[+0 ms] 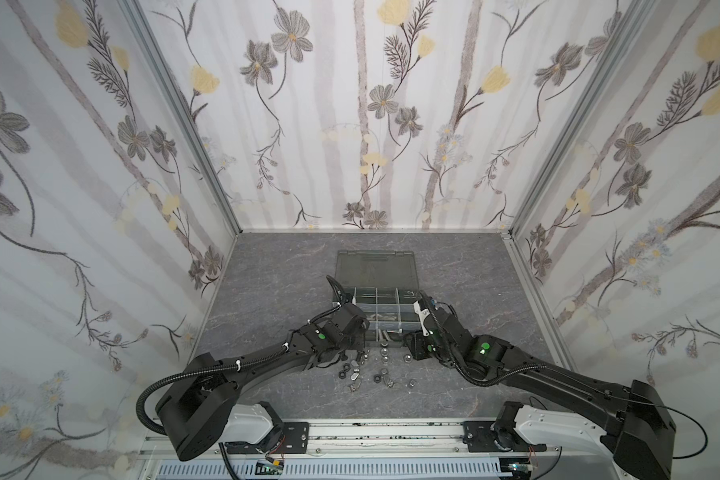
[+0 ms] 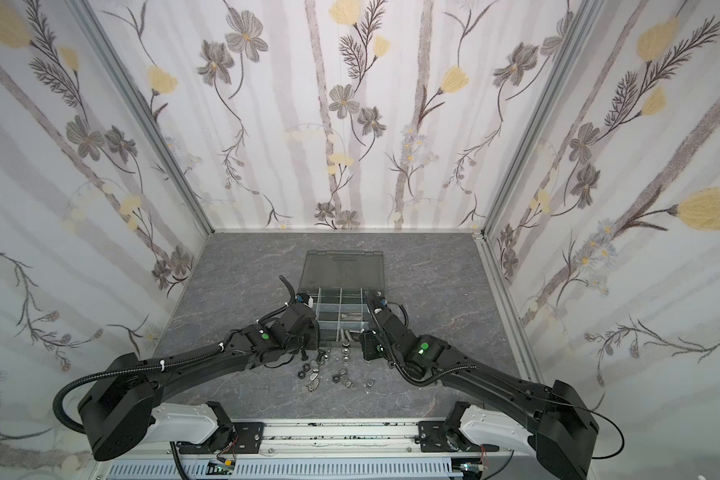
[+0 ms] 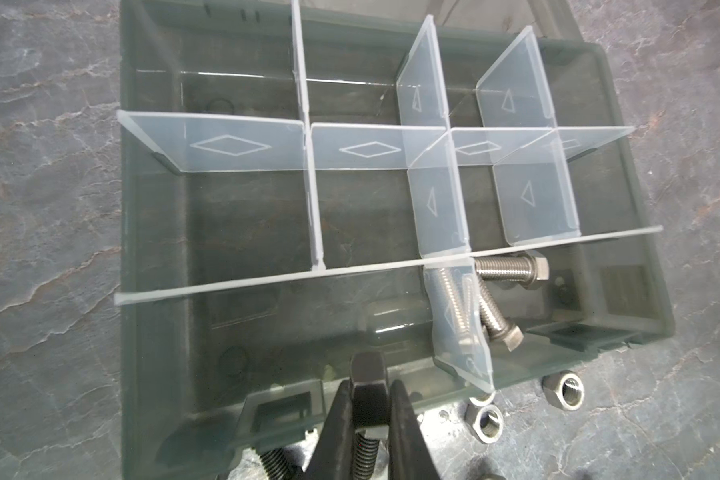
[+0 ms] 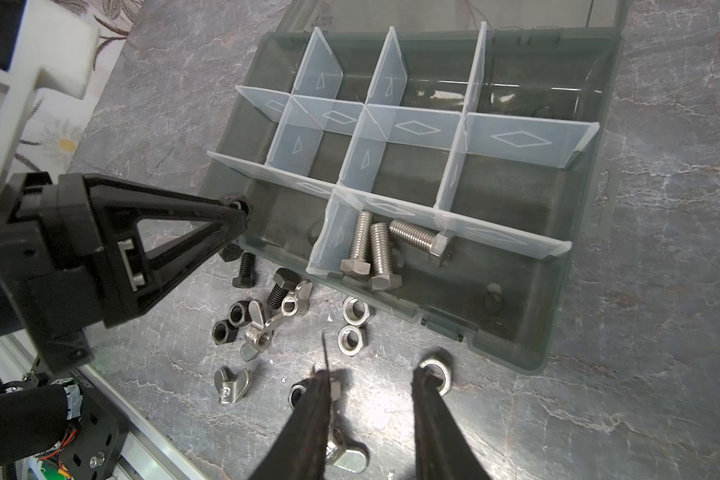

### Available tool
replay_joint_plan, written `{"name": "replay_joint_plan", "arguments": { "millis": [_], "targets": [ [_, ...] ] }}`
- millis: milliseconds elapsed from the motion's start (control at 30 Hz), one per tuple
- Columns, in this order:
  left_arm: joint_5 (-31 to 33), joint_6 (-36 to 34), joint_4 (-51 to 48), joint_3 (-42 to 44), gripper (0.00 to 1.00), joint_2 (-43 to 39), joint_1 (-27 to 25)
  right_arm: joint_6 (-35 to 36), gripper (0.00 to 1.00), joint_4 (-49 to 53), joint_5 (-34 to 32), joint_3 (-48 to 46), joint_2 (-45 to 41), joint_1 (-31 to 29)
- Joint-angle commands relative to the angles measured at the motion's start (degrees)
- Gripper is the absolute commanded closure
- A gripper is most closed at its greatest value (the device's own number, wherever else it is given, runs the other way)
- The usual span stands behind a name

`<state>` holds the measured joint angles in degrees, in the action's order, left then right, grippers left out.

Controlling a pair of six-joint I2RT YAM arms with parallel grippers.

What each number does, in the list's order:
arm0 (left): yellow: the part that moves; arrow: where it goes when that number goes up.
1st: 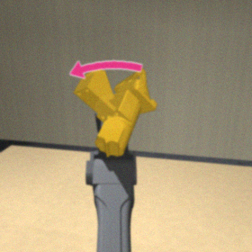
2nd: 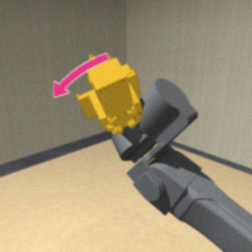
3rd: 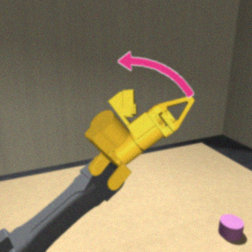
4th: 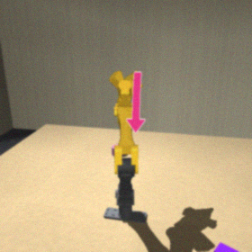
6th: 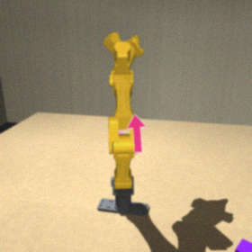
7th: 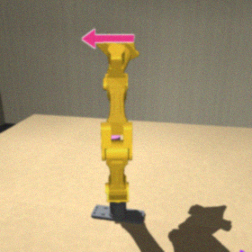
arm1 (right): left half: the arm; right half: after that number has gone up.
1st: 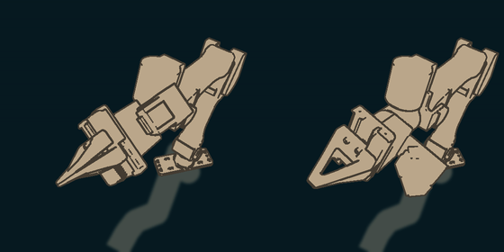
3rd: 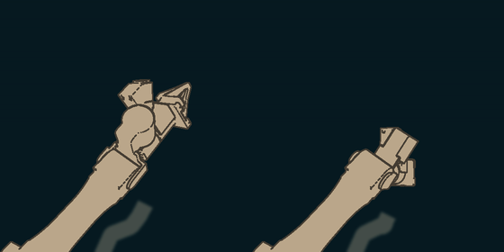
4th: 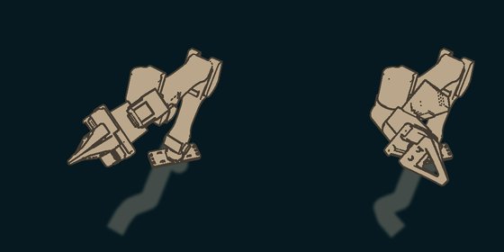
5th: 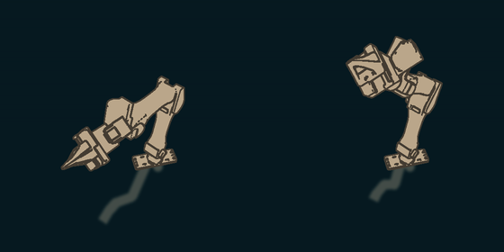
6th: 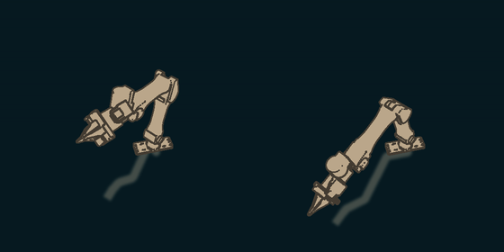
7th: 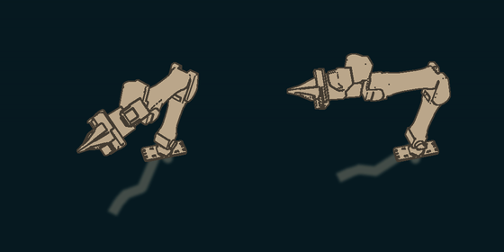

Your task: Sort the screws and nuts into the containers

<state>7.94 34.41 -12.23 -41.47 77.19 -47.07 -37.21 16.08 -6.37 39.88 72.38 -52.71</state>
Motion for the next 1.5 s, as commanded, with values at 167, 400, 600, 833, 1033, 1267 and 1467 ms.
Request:
{"name": "replay_joint_plan", "arguments": {
  "millis": [167,400,600,833,1033,1267,1467],
  "targets": [
    [2.6,-0.1,0.2,1.0,0.79,1.0,0.4,-1.0,0.66,-0.7,-0.8,-1.2,-1.4,-0.1],
    [3.1,0.2,0.2,1.1,0.69,-0.2,0.6,-1.6,0.66,-0.1,-1.4,-1.7,-2.6,-0.1],
    [3.0,0.9,0.1,2.8,0.67,-3.3,0.5,-1.9,0.66,0.3,-1.6,-1.7,-3.1,-0.1],
    [2.5,2.5,0.1,6.4,0.65,-9.6,0.6,-2.0,0.65,0.2,-1.5,-1.6,-2.8,-0.2],
    [1.0,4.5,-0.1,9.9,0.66,-13.8,0.5,-2.1,0.66,0.7,-1.3,-0.5,-2.5,-0.8],
    [-0.4,7.7,-0.3,14.5,0.65,-19.1,-1.1,-3.1,0.66,1.2,-3.0,-0.5,-3.2,-2.8],
    [-0.1,10.6,-0.7,17.9,0.65,-20.3,-3.5,-3.4,0.66,1.2,-3.0,-0.8,-3.0,-3.0]
  ]
}}
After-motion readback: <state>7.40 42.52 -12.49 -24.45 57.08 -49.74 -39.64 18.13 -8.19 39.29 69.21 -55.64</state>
